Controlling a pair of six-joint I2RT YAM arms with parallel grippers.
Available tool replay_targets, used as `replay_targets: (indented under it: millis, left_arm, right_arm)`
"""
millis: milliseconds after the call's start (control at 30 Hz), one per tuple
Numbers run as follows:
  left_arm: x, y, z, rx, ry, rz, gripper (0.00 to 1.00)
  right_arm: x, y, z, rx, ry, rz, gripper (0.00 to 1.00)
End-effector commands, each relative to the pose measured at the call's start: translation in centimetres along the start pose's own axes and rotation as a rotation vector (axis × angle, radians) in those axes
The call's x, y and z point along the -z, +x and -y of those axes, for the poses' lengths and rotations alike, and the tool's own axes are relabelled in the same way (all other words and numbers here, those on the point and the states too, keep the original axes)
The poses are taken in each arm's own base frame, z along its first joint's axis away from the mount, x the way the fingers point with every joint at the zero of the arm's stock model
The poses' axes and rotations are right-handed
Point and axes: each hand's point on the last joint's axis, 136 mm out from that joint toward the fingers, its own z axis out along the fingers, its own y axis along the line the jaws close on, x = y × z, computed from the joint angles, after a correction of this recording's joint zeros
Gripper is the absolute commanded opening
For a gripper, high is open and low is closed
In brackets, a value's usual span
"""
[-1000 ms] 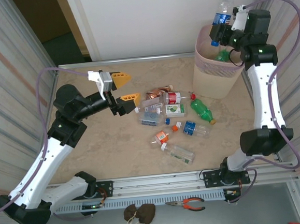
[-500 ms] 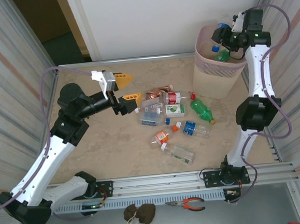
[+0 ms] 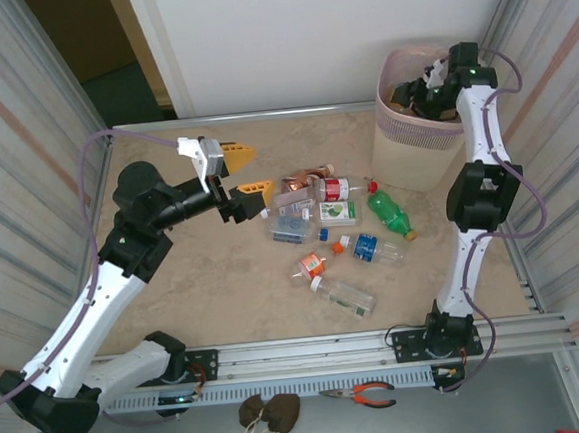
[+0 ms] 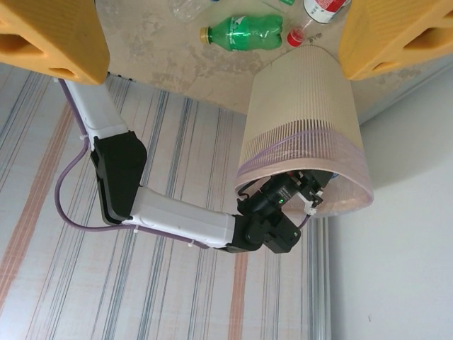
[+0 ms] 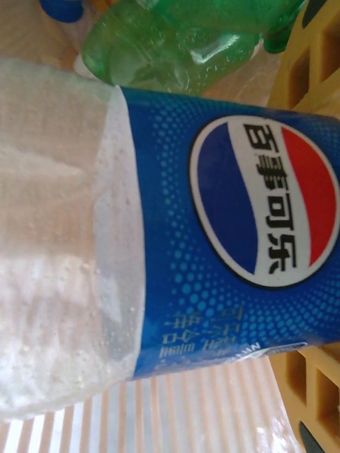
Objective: Put the plastic bottles in the bin
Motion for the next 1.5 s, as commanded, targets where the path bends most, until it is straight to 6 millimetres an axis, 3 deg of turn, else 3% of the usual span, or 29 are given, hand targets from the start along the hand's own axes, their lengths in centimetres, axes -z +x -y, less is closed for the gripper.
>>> replay_targets:
  millis: [0,267,433,600,867,1467]
  left_arm:
    - [0.4,-0.3,-0.2,-0.002,-0.016,0.019,0.84]
    - [0.4,-0.4,-0.1,0.006,-0.01,0.019,0.85]
    - [0.4,-0.3,-0.2,0.012,-0.014,0.017,0.85]
    - [0.2,-0.5,-0.5,0.02,-0.016,0.03,0.85]
    - [-0.2,-0.4,-0.6,0.022,-0.006,0.024,0.85]
    - [-0.6,1.5,-1.5,0.037,-0.029,-0.034,0.84]
  right_arm:
    - [-0.9,1.6,-0.8,0.033,-0.016,-0.079,0.55]
    - [-2.1,2.4,1.6,0.064,0.113,-0.122,0.64]
    - [-1.1,2.0,1.0,0.099,0.132,-0.088,0.76]
    - [1.1,1.2,-0.6,0.134,0.124,-0.024,0.86]
    - [5.1,0.6,-2.7,0.164,0.125,0.069,0.87]
    - [12.4,2.9,-5.0,0.273,0.272,0.189,0.83]
